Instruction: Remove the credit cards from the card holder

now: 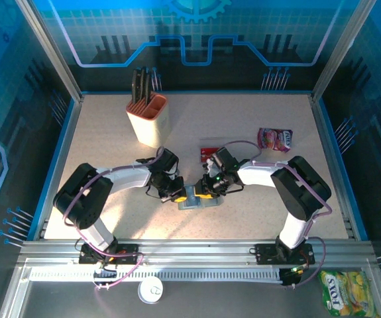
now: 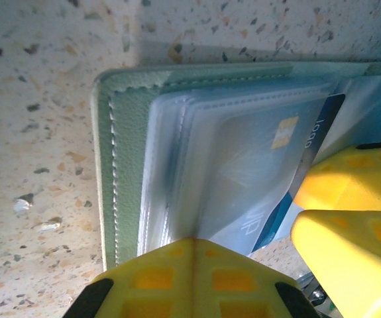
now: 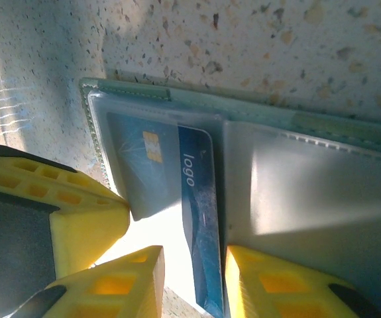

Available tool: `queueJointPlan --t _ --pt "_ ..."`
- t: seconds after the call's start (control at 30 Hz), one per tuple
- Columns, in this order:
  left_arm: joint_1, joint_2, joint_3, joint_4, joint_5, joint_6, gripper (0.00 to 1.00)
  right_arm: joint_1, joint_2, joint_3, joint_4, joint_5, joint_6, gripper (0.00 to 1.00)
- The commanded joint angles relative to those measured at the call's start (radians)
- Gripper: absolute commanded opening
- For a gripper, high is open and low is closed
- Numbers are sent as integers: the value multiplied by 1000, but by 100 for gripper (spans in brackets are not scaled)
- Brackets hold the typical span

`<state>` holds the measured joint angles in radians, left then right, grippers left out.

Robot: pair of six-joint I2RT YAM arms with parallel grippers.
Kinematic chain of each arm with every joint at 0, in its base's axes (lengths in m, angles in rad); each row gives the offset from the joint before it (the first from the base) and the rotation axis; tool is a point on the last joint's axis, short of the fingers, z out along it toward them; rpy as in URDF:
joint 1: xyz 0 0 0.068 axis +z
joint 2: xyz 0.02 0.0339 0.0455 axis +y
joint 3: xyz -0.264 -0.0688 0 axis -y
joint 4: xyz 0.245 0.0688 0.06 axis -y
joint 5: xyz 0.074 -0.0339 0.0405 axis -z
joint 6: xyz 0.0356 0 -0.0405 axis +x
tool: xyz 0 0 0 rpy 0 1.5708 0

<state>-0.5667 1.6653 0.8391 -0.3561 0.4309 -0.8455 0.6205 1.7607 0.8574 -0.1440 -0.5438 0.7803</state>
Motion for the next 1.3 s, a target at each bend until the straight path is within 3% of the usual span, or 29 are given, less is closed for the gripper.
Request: queueJointPlan --t 0.0,0.43,1.27 --pt "11 33 8 -63 -56 34 0 -7 22 3 40 -38 -13 32" --pt "26 53 9 -55 -52 47 0 -7 -5 -26 101 -56 15 21" --pt "42 73 6 -50 -54 57 0 -21 -67 -58 98 -29 23 11"
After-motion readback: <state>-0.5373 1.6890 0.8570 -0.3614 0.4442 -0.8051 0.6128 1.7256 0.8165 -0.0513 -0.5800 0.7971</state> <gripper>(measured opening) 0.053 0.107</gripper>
